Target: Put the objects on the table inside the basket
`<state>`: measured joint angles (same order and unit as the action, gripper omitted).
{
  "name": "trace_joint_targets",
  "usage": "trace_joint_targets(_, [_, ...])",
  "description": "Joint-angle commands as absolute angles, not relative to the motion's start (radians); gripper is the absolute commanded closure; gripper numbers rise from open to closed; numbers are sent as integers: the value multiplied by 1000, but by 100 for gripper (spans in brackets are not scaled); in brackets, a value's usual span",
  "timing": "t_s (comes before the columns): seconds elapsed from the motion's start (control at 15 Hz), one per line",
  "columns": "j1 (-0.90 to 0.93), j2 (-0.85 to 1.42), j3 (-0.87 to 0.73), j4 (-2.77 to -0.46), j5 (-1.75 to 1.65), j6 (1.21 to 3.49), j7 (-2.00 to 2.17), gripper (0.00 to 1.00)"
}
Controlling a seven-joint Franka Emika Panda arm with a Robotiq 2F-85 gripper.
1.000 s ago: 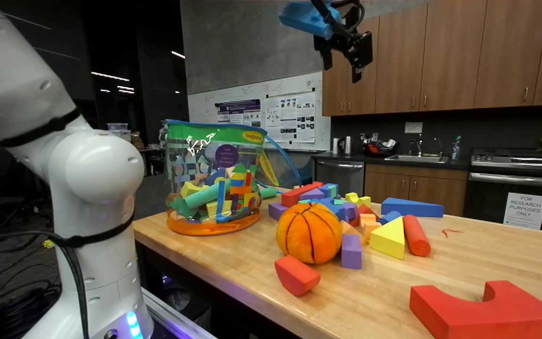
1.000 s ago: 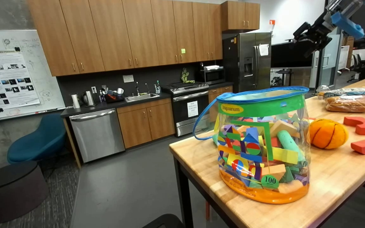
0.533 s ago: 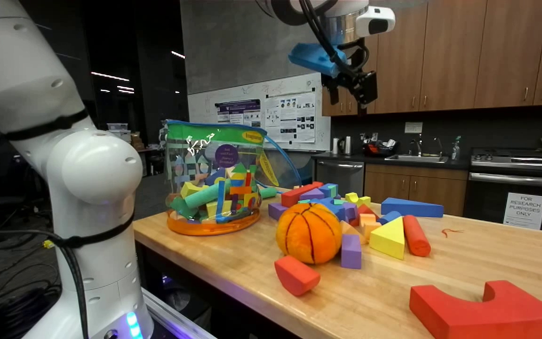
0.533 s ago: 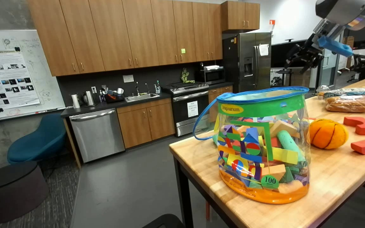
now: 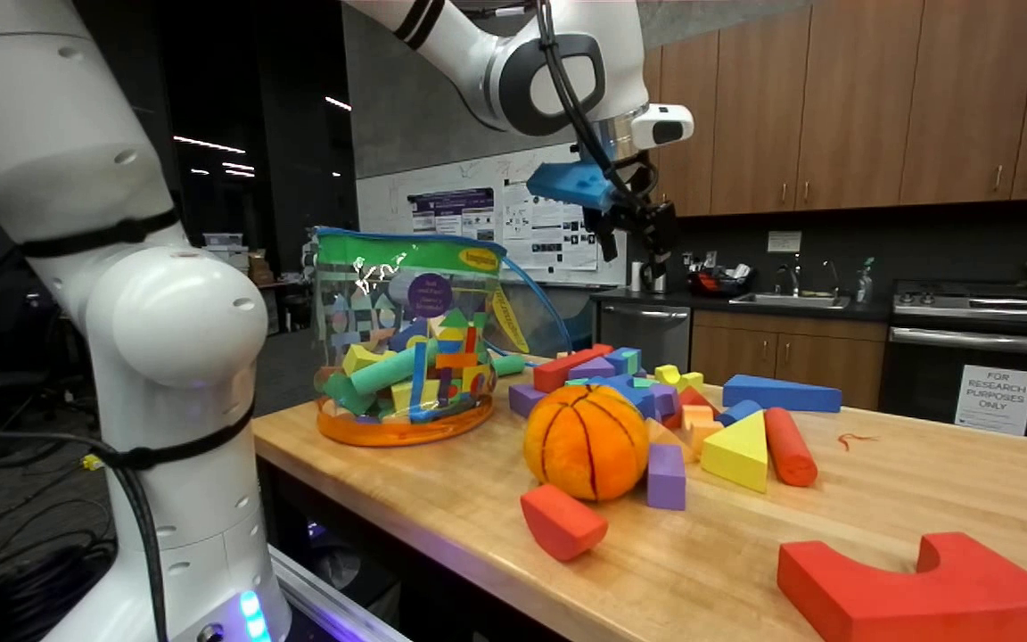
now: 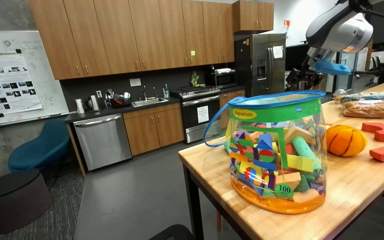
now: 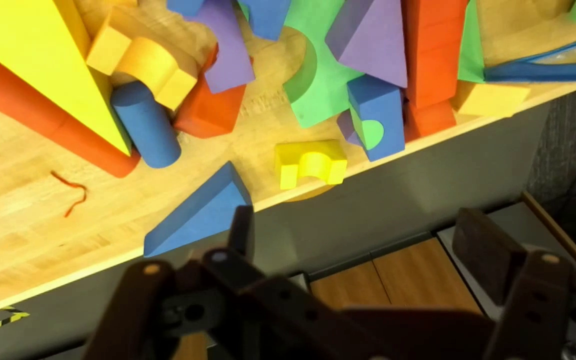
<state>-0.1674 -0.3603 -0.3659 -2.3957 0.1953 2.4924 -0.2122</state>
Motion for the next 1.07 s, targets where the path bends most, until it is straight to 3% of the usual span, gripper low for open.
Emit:
trace_joint_targets(0.0, [-178,-357,-353,-2394,200,2489,-214,0])
trace_joint_targets(1.0, [-182,-251,-428,-2380,202,2540,-366,0])
